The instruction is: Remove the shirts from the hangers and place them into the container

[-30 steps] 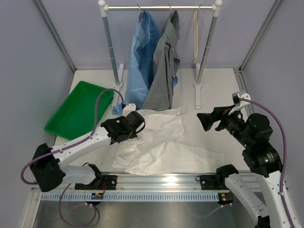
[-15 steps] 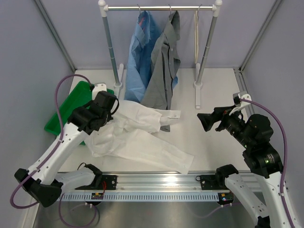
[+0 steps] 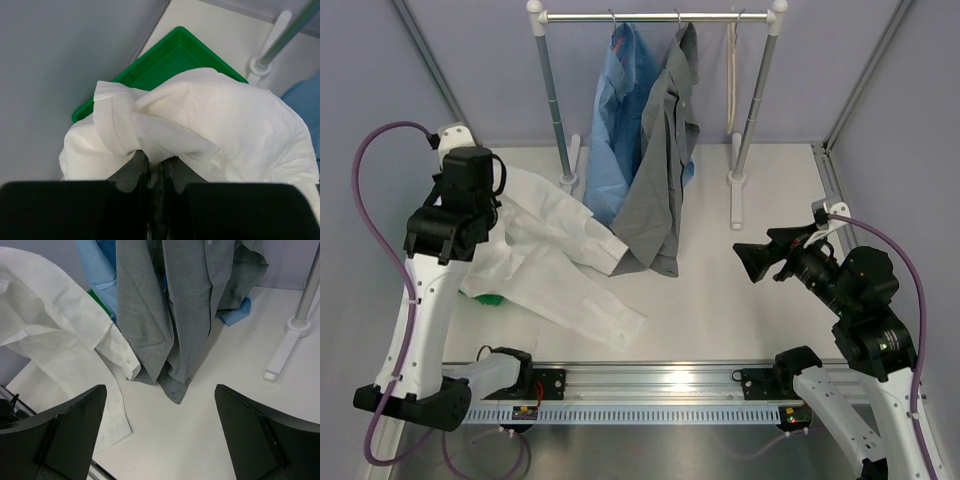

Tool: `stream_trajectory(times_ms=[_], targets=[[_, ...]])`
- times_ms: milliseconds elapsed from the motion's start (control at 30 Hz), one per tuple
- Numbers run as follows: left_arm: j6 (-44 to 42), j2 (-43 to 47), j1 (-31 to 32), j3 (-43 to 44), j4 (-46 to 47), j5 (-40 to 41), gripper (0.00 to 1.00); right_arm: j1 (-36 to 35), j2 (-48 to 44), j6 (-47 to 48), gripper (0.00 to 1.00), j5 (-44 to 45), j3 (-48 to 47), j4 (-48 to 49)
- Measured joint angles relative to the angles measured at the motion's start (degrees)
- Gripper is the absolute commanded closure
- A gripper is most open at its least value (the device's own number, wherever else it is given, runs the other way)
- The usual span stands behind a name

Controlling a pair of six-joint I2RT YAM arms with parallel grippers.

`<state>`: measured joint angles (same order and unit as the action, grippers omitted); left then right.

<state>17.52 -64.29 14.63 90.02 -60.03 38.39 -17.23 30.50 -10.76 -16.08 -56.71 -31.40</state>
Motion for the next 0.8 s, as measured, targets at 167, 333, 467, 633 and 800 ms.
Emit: stream_trajectory(times_ms=[167, 333, 467, 633, 800], targets=[[-4.94, -2.71, -6.88, -0.07, 5.68, -0.11, 1.00, 0.00, -0.90, -0.42, 0.01, -1.25, 0.70, 0.31], [-9.01, -5.42, -10.91, -2.34, 15.02, -0.02, 1.00, 0.00, -1.70, -0.61, 0.00, -1.79, 1.27, 0.66], [-11.61, -6.54, -12.87, -6.27, 22.84, -0.15, 1.00, 0.00, -1.79, -0.63, 0.01, -2.29, 1.64, 1.51], [-12.68, -10.38, -15.56, -11.98, 32.68, -0.11, 1.00, 0.00, -2.12, -0.63, 0.00, -2.93, 2.21, 2.03], [-12.37, -14.86, -17.59, -20.41, 39.32, -0.15, 1.00, 0.00, -2.19, -0.63, 0.01, -3.10, 2.69, 2.38]])
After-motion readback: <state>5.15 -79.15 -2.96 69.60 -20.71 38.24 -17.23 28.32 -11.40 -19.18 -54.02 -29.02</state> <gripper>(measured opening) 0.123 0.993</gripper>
